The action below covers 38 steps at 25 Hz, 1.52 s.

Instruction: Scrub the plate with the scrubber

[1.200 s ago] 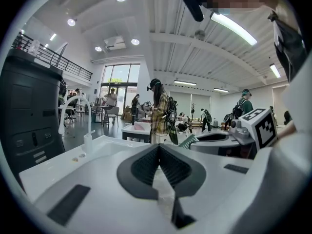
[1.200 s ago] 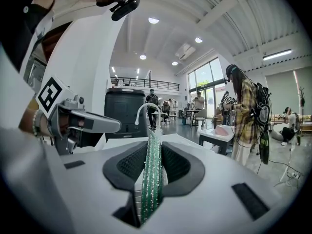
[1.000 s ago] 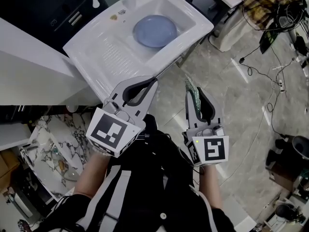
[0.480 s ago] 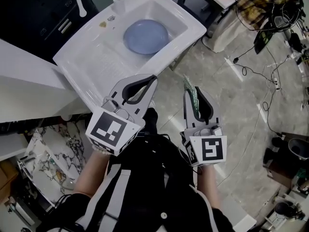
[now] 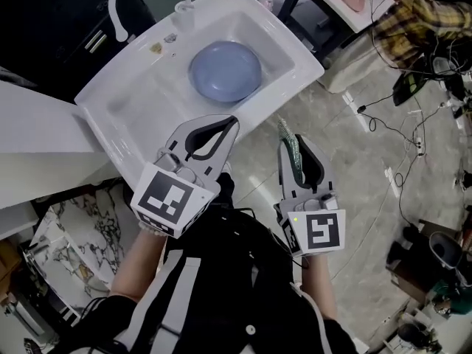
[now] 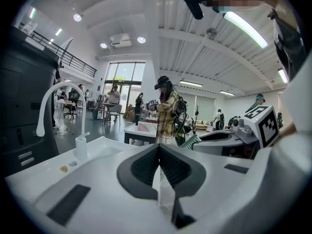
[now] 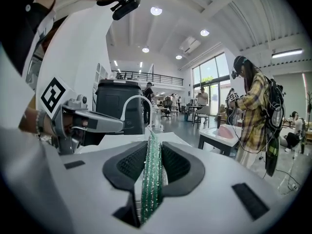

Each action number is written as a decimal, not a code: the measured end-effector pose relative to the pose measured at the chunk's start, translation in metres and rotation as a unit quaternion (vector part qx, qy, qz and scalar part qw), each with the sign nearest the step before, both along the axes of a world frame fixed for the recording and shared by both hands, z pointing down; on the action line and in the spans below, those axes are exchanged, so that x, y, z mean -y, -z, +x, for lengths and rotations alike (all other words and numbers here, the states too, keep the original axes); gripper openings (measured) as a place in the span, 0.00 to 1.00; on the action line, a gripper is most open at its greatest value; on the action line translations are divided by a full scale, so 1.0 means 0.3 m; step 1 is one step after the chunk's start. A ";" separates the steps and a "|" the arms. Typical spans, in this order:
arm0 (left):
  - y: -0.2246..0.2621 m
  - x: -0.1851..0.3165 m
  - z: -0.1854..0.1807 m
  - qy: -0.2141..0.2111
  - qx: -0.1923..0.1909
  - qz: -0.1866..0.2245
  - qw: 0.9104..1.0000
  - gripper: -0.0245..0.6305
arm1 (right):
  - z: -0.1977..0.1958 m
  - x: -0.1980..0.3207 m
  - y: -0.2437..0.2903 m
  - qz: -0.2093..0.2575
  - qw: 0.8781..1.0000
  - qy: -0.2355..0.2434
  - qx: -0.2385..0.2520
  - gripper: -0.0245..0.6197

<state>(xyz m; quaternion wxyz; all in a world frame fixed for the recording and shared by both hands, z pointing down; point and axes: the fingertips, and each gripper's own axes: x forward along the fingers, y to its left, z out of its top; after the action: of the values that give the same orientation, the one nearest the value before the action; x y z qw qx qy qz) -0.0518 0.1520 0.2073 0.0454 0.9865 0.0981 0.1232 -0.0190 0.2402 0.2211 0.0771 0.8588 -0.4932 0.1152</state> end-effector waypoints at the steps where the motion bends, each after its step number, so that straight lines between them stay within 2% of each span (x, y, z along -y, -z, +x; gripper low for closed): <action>1: -0.002 0.013 0.021 0.002 0.002 -0.002 1.000 0.04 | 0.021 0.015 0.000 -0.002 1.000 0.004 0.000 0.18; 7: -0.021 0.106 0.132 0.024 0.000 -0.003 1.000 0.04 | 0.158 0.099 -0.015 -0.007 1.000 0.013 0.006 0.18; 13: -0.068 0.201 0.162 0.071 0.023 -0.021 0.997 0.04 | 0.248 0.188 -0.037 -0.008 0.999 0.034 0.017 0.18; 24: -0.126 0.328 0.115 0.143 0.042 -0.046 0.988 0.04 | 0.259 0.325 -0.080 -0.014 0.995 0.094 0.027 0.18; 30: -0.136 0.392 0.114 0.177 0.036 -0.037 0.983 0.04 | 0.278 0.410 -0.081 -0.016 0.991 0.134 0.028 0.18; 38: -0.173 0.459 0.114 0.242 0.054 -0.042 0.968 0.04 | 0.325 0.527 -0.114 -0.016 0.979 0.198 0.037 0.18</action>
<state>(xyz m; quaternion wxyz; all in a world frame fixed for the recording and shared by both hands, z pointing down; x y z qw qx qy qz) -0.0176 0.0142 0.2592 0.1209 0.9700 -0.1410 0.1572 0.0785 0.0822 0.2555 0.0936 0.7379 -0.6543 0.1369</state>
